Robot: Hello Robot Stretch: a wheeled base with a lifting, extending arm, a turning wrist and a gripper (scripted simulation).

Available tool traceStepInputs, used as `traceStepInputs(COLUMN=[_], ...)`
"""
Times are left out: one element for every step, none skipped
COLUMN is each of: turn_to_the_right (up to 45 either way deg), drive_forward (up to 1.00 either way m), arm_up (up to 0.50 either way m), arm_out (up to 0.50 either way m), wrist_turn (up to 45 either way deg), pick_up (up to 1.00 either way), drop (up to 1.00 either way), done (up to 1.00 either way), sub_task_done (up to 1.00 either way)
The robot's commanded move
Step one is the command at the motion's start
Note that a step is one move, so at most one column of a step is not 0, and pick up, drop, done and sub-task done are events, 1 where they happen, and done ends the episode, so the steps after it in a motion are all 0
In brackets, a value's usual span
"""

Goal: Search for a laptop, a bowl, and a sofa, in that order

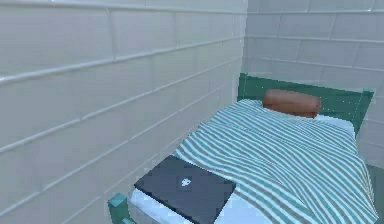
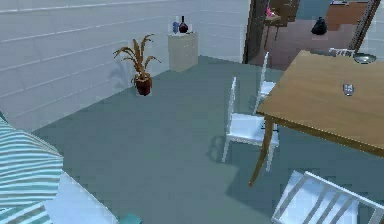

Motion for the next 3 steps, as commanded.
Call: traceStepInputs(turn_to_the_right=[0.0, -45.0, -45.0], drive_forward=[0.00, 0.00, 0.00], arm_up=[0.00, 0.00, 0.00], arm_out=[0.00, 0.00, 0.00], wrist_turn=[0.0, 0.0, 0.0], pick_up=[0.00, 0.00, 0.00], drop=[0.00, 0.00, 0.00], done=[0.00, 0.00, 0.00], sub_task_done=[1.00, 0.00, 0.00])
